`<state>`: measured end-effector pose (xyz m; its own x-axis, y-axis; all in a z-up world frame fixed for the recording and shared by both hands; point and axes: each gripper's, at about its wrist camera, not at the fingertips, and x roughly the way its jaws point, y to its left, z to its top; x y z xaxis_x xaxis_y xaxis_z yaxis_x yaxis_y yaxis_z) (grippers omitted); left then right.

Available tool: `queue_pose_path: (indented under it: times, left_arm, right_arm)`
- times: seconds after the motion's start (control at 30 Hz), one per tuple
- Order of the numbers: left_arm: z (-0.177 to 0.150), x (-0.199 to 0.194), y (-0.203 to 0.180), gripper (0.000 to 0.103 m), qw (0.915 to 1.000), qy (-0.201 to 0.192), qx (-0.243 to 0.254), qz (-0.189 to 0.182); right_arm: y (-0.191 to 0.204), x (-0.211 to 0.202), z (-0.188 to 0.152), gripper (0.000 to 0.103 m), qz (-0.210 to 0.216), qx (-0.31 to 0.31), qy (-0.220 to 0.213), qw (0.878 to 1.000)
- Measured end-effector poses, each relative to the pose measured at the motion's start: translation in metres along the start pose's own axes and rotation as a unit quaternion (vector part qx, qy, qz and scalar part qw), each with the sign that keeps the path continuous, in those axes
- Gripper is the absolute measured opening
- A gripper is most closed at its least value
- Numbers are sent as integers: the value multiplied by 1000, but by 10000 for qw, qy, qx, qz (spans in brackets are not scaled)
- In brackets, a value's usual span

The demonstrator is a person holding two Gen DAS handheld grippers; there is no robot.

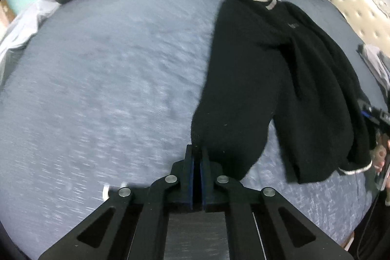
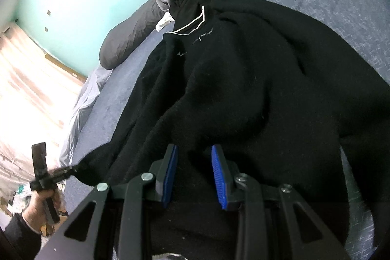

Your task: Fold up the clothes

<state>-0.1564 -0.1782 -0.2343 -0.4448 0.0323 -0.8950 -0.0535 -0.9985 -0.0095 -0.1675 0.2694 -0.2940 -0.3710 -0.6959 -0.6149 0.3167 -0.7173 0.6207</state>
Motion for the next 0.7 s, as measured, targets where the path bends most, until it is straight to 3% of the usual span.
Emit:
queue_pose_path:
  times: [0.27, 0.7]
  left_arm:
    - [32, -25, 60, 3, 9977, -177, -450, 477]
    - [69, -7, 142, 3, 9864, -73, -1138, 1180]
  right_arm:
    - [-2, 0, -4, 29, -48, 7, 8, 10000]
    - [1, 5, -1, 29, -112, -81, 56, 9999]
